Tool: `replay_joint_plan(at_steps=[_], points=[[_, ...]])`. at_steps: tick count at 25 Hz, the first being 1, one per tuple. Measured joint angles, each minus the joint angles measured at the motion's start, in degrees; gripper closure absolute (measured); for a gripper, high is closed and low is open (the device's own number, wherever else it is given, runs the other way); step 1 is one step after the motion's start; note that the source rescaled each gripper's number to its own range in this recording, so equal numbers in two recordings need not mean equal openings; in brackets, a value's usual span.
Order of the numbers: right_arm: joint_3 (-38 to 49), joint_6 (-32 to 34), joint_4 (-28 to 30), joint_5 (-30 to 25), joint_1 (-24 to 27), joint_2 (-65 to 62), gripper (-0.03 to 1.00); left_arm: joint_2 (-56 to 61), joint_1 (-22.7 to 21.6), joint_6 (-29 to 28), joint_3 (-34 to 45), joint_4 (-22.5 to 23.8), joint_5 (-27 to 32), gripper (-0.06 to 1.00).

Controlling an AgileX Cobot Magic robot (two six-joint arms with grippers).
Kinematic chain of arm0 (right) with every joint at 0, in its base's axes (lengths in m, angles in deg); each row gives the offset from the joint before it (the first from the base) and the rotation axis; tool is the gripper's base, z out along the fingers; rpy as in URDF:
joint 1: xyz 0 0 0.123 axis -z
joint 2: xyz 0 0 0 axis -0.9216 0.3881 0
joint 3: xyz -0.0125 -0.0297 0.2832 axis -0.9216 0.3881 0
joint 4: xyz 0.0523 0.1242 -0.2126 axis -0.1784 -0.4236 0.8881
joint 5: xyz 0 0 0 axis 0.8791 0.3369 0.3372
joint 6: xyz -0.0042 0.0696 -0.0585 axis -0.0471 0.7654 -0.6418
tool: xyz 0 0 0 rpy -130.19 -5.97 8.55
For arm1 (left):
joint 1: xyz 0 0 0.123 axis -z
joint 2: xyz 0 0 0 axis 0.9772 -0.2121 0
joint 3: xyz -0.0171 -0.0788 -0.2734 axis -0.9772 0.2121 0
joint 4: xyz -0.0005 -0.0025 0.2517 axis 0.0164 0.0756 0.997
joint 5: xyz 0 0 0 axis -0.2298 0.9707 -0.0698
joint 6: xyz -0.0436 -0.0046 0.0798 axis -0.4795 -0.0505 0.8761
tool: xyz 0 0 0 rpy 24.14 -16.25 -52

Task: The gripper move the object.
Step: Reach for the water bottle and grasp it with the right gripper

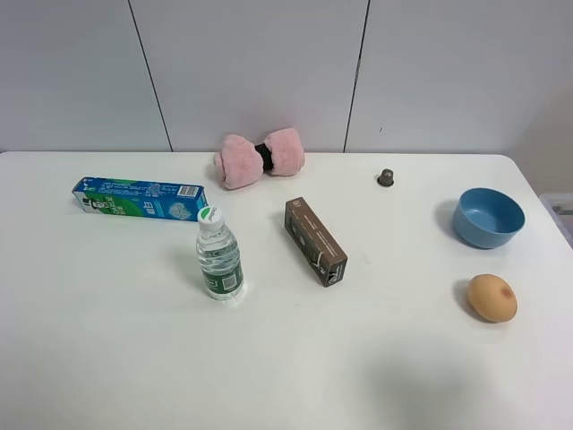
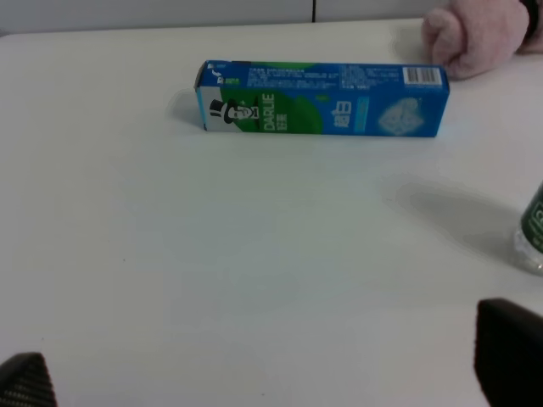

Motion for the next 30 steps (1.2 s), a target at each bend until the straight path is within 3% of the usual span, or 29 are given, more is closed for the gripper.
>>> replay_joint_plan(at_steps=[11,17,30], points=[[0.00,-0.62,-0.75,0.00,0.00,0.00,-0.03,0.00,0.00,0.00,0.00,0.00,0.00,-0.06],[-0.54,-8.66,-7.63,0.19,0.00,5.71,-0.03,0.00,0.00,0.00,0.00,0.00,0.00,-0.06],[-9.12,-28.44,-24.89,11.32,0.00,31.40,-0.03,0.00,0.00,0.00,0.00,0.00,0.00,-0.06]])
